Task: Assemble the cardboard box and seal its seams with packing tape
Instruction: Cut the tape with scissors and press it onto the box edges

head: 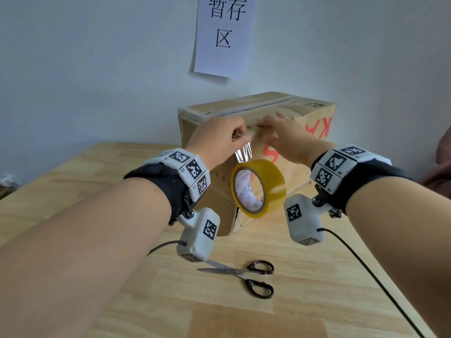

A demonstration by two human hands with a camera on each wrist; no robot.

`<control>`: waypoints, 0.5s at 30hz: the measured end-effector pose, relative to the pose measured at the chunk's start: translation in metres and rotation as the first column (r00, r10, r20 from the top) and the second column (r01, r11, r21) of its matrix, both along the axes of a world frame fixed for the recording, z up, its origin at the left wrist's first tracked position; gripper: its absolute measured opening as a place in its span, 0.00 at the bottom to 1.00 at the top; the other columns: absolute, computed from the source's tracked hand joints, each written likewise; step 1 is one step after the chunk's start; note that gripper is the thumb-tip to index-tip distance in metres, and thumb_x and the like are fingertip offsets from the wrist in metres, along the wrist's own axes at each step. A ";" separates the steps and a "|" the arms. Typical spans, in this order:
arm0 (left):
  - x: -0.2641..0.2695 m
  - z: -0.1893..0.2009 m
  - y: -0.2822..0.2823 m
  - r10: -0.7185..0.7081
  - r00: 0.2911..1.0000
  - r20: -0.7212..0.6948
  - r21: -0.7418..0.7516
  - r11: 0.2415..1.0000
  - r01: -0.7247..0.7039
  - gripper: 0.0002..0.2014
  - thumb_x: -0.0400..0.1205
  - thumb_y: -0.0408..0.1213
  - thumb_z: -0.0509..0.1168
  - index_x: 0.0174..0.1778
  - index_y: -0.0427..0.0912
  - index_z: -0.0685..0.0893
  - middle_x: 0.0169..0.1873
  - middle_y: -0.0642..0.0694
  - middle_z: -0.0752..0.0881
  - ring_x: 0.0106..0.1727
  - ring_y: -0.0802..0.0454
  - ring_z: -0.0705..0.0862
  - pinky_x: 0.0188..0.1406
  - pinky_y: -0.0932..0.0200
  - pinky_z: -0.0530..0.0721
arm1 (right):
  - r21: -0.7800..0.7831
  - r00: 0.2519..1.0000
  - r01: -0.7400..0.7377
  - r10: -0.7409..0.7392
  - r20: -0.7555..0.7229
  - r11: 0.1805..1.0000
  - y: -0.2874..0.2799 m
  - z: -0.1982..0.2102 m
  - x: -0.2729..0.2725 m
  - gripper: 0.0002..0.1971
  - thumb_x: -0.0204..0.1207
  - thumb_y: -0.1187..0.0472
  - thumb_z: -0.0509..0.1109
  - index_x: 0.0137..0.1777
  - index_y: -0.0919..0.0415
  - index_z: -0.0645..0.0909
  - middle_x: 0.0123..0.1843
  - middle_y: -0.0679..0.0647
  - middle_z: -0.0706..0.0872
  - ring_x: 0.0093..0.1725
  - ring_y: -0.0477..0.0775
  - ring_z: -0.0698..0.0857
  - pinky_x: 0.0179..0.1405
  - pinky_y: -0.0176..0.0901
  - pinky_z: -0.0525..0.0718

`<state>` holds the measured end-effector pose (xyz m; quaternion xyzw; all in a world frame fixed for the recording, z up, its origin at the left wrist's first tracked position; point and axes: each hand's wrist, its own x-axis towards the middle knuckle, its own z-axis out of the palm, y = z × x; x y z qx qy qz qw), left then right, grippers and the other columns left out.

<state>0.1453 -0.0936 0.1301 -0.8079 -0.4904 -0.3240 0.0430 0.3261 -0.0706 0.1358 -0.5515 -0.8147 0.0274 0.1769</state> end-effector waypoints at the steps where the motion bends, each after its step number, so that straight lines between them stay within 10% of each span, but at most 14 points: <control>1: -0.002 0.001 0.000 0.000 1.000 -0.017 -0.001 1.000 0.000 0.10 0.81 0.47 0.64 0.47 0.44 0.84 0.37 0.52 0.84 0.39 0.52 0.80 0.39 0.54 0.78 | 0.033 0.999 -0.001 0.002 -0.048 0.999 0.001 0.000 -0.002 0.17 0.83 0.62 0.60 0.71 0.56 0.70 0.73 0.57 0.76 0.79 0.57 0.66 0.83 0.55 0.44; 4: -0.011 0.003 0.000 -0.018 1.000 -0.021 -0.021 1.000 0.017 0.11 0.81 0.48 0.65 0.49 0.45 0.85 0.41 0.52 0.87 0.43 0.51 0.83 0.48 0.53 0.81 | 0.102 0.992 -0.003 0.015 -0.123 0.995 -0.001 -0.005 -0.006 0.11 0.83 0.60 0.61 0.63 0.58 0.72 0.57 0.55 0.87 0.64 0.56 0.79 0.80 0.50 0.53; 15: -0.062 0.010 -0.007 -0.108 0.994 0.001 -0.099 0.989 0.108 0.10 0.80 0.45 0.68 0.53 0.44 0.86 0.61 0.53 0.86 0.62 0.56 0.81 0.69 0.62 0.64 | 0.306 0.998 0.059 -0.065 0.010 0.950 -0.018 -0.021 -0.041 0.19 0.83 0.48 0.58 0.73 0.44 0.74 0.67 0.50 0.77 0.68 0.59 0.70 0.68 0.57 0.61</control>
